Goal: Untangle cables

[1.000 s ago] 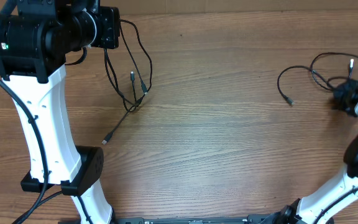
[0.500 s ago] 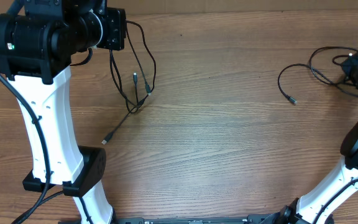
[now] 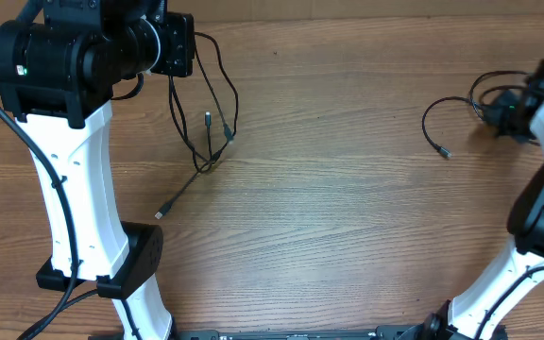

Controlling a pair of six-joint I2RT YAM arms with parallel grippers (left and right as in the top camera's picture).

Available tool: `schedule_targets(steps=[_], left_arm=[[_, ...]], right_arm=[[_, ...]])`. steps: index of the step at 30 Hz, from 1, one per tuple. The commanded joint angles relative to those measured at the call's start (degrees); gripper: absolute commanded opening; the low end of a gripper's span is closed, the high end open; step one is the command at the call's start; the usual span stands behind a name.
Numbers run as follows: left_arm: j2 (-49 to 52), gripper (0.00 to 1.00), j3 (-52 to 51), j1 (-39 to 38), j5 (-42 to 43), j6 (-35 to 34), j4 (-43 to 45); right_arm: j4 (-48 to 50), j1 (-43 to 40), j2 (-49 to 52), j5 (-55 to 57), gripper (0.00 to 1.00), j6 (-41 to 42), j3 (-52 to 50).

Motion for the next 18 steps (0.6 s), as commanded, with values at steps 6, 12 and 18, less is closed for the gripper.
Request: schedule_targets(steps=[6, 12, 18], left_arm=[[0.61, 0.07, 0.04, -0.48, -2.01, -0.44, 0.15], [1.88, 0.07, 0.04, -0.48, -2.67, -0.37, 0.13], [3.63, 0.06, 0.04, -0.48, -2.64, -0.39, 0.13]], right_arm=[[-9.86, 6.64, -7.08, -2.47, 0.05, -5.16, 3.39], [-17.44, 8.81, -11.08, -2.16, 0.10, -5.09, 3.39], [-26.75, 8.87, -11.96, -1.40, 0.08, -5.11, 3.37]])
